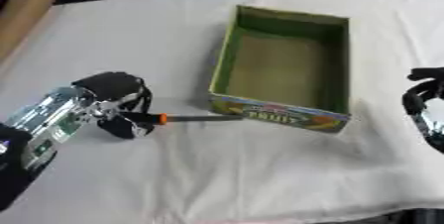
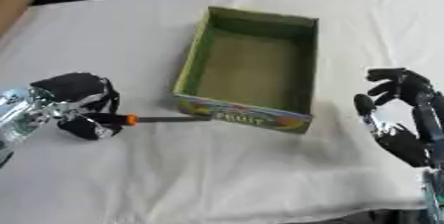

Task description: Pick up objects on the table and place them in the box.

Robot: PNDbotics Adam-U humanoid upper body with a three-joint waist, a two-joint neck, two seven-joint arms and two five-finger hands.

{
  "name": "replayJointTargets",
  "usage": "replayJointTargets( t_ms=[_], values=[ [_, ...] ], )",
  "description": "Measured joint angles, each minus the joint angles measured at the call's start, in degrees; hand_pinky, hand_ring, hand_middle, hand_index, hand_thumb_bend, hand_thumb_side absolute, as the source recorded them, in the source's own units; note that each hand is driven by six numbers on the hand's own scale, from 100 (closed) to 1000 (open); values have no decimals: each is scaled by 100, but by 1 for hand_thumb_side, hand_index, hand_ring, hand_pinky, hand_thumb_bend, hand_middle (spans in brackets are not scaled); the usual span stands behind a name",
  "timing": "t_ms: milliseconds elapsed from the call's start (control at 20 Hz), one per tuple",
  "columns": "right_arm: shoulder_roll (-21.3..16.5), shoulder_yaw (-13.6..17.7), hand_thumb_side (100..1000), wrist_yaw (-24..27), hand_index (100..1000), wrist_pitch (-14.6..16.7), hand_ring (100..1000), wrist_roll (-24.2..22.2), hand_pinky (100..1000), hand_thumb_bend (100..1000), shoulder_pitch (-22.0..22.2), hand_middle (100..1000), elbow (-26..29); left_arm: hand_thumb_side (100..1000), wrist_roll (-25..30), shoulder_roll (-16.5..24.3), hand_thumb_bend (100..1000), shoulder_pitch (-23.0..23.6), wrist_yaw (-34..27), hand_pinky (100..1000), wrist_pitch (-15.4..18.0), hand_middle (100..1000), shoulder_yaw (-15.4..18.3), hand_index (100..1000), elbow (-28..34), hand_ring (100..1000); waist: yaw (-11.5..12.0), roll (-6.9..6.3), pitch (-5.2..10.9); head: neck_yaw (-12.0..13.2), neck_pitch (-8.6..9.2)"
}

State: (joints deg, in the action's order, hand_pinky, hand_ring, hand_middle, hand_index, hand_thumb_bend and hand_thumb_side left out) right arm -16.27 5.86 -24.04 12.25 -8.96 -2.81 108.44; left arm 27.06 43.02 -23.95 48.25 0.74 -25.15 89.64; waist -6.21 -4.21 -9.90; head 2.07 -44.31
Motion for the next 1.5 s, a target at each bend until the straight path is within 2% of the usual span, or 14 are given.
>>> replayJointTargets(
  t_ms=[350, 800, 850, 1000, 1100, 1300, 1400, 1500],
  values=[
    [1, 0, 671, 0, 783, -1, 590, -1, 509, 424, 15, 668, 1, 321, 69, -1, 236, 9, -276, 418, -10, 237, 26, 303, 10, 271, 0, 0, 0, 0, 0],
    [1, 0, 670, 0, 783, -2, 590, 0, 509, 425, 16, 668, 1, 321, 118, 6, 210, 96, -637, 407, -119, 214, 172, 282, 186, 249, 1, 0, 0, 0, 0],
    [1, 0, 670, 0, 783, -2, 590, 0, 509, 425, 16, 668, 1, 332, 114, 8, 180, 107, -671, 401, -142, 213, 199, 280, 215, 243, 3, 0, 0, 0, 0],
    [15, 0, 670, -1, 783, -2, 590, 0, 509, 426, 16, 668, 2, 323, 76, 12, 193, 150, -787, 342, -242, 211, 320, 279, 301, 223, 6, 0, 0, 0, 0],
    [15, 1, 670, -2, 783, -3, 590, 1, 508, 426, 16, 668, 2, 322, 49, 13, 186, 178, -868, 267, -324, 207, 400, 276, 358, 199, 13, 1, 0, 0, 0],
    [15, 2, 670, -4, 783, -4, 590, 2, 509, 426, 17, 668, 2, 321, -27, 43, 181, 208, -954, 202, -476, 205, 544, 275, 466, 190, 18, 1, 0, 0, 0],
    [16, 2, 670, -4, 783, -4, 590, 2, 509, 426, 17, 668, 2, 316, -37, 56, 151, 209, -961, 100, -524, 204, 603, 276, 515, 179, 19, 1, 0, 0, 0],
    [16, 3, 670, -4, 783, -4, 590, 2, 509, 427, 17, 668, 2, 310, -38, 57, 128, 210, -960, 100, -555, 202, 656, 278, 564, 168, 21, 1, 0, 0, 0]
  ],
)
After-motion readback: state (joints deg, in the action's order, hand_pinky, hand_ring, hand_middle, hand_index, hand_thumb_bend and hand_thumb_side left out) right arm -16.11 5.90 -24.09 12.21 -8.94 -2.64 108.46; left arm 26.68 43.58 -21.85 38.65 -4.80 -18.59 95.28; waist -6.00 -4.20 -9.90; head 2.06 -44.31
